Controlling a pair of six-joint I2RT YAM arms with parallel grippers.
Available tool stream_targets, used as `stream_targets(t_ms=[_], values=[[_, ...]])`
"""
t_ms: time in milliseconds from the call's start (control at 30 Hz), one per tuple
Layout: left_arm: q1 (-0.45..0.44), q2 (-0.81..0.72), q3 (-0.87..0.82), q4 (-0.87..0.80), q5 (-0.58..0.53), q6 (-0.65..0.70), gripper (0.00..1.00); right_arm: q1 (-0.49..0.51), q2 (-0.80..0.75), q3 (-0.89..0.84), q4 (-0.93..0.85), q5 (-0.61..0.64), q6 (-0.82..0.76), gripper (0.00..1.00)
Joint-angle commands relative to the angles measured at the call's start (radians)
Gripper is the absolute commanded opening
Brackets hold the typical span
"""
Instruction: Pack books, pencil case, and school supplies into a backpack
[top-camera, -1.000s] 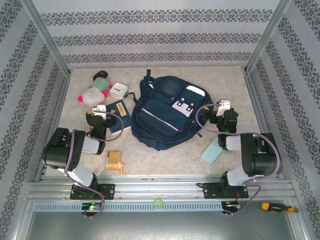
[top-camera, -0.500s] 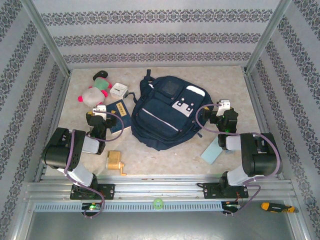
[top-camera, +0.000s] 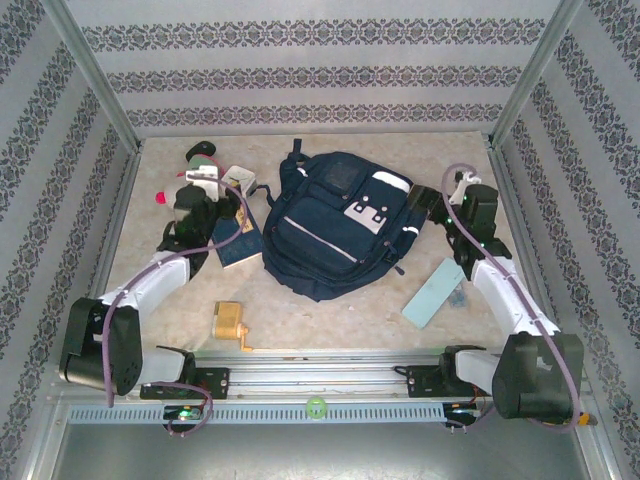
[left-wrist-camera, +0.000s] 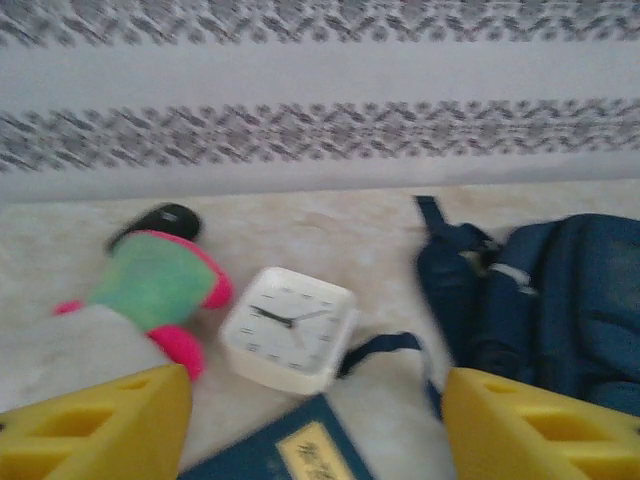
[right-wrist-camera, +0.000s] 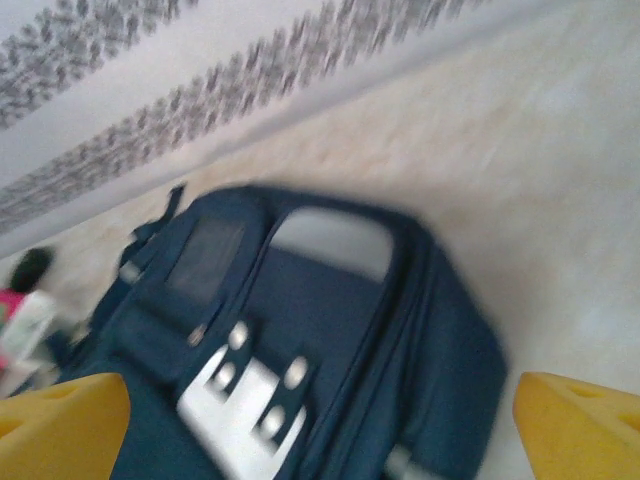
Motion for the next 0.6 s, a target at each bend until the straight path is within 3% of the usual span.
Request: stream_targets(t_ms=[0, 67, 200, 333, 433, 500, 567], values=[[-0.060, 0.051, 0.064, -0.298, 0.141, -0.160, 0.63, -0.009, 0.003, -0.090, -0.097, -0.205, 0.286, 0.98], [-0.093, 0.097, 0.096, -0.336, 0.160, -0.198, 0.63, 0.001, 0.002, -0.102, -0.171, -0.195, 0.303, 0.98], [-0.125, 0.203, 0.120, -0.331, 0.226, -0.276, 0.63, 0.127, -0.001, -0.113, -0.269, -0.064, 0.287, 0.95], [-0.127, 0.298, 0.144, -0.361, 0.234, -0.307, 0.58, 0.179, 0.041, -0.117, -0.261, -0.016, 0.308, 0.79], [-0.128, 0.330, 0.135, -0.352, 0.295, -0.309, 0.41, 0.219, 0.097, -0.105, -0.213, 0.009, 0.309, 0.70], [-0.131, 0.327, 0.111, -0.345, 0.307, -0.318, 0.20, 0.242, 0.156, -0.081, -0.187, 0.013, 0.297, 0.65], [-0.131, 0.301, 0.075, -0.345, 0.322, -0.325, 0.05, 0.258, 0.212, -0.054, -0.167, 0.009, 0.289, 0.60]])
